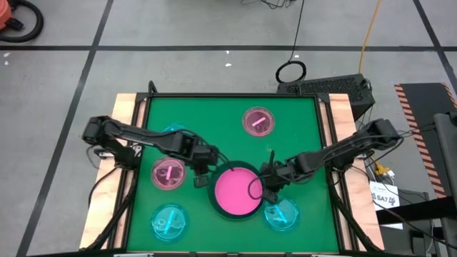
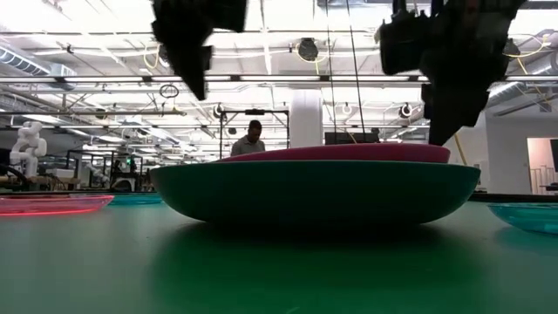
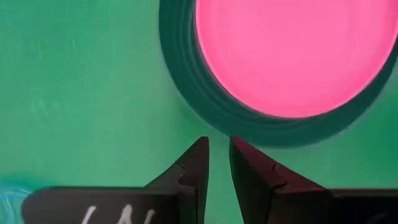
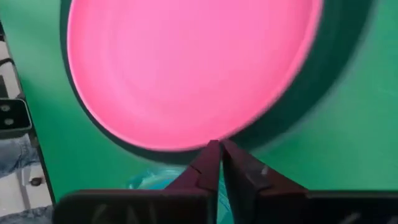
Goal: Stack plastic plates
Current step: Stack the pink plate on top of the black plate, then stack the bottom right blue transparent plate on top of the pink plate
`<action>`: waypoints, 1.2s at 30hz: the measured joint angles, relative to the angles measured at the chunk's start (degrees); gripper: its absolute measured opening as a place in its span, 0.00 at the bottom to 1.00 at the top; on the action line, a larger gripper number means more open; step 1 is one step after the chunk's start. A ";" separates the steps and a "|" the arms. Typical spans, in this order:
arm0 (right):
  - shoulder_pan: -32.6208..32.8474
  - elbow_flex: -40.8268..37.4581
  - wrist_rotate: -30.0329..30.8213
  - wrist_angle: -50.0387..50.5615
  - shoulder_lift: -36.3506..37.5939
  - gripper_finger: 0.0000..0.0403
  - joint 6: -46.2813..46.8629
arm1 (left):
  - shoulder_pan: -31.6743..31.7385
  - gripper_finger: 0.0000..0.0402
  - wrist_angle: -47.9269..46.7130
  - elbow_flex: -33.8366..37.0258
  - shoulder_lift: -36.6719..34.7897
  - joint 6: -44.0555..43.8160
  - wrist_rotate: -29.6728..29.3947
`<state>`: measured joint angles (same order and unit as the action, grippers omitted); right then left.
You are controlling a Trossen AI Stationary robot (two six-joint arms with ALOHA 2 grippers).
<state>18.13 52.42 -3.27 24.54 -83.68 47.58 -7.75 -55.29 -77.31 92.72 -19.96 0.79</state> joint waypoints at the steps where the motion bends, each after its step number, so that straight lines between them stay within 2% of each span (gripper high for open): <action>1: 0.00 0.02 0.00 -1.28 -0.90 0.02 0.15 | -0.04 0.17 -0.50 1.56 -1.62 -0.70 0.15; 5: 0.00 0.02 -0.04 -3.80 -4.31 0.01 1.22 | 0.01 0.17 -0.41 6.70 -7.96 -2.81 0.14; 11: -0.02 0.02 0.03 -4.46 -4.79 0.01 4.64 | 0.00 0.17 -1.65 10.28 -13.50 -4.12 -1.02; 23: -0.02 3.23 1.89 -4.13 3.26 0.01 7.95 | 0.62 0.17 -1.35 10.75 -14.14 0.39 -2.40; 30: 1.66 3.23 0.43 3.23 11.13 0.02 14.88 | 3.08 0.19 -3.90 10.68 -15.03 -2.61 -2.12; 36: 4.06 3.23 0.17 16.01 15.64 0.02 18.24 | 3.37 0.26 -4.59 10.72 -14.95 -3.04 -0.94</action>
<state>22.19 55.66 -3.10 40.55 -68.04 65.82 -4.38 -59.88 -66.59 77.78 -23.00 -0.15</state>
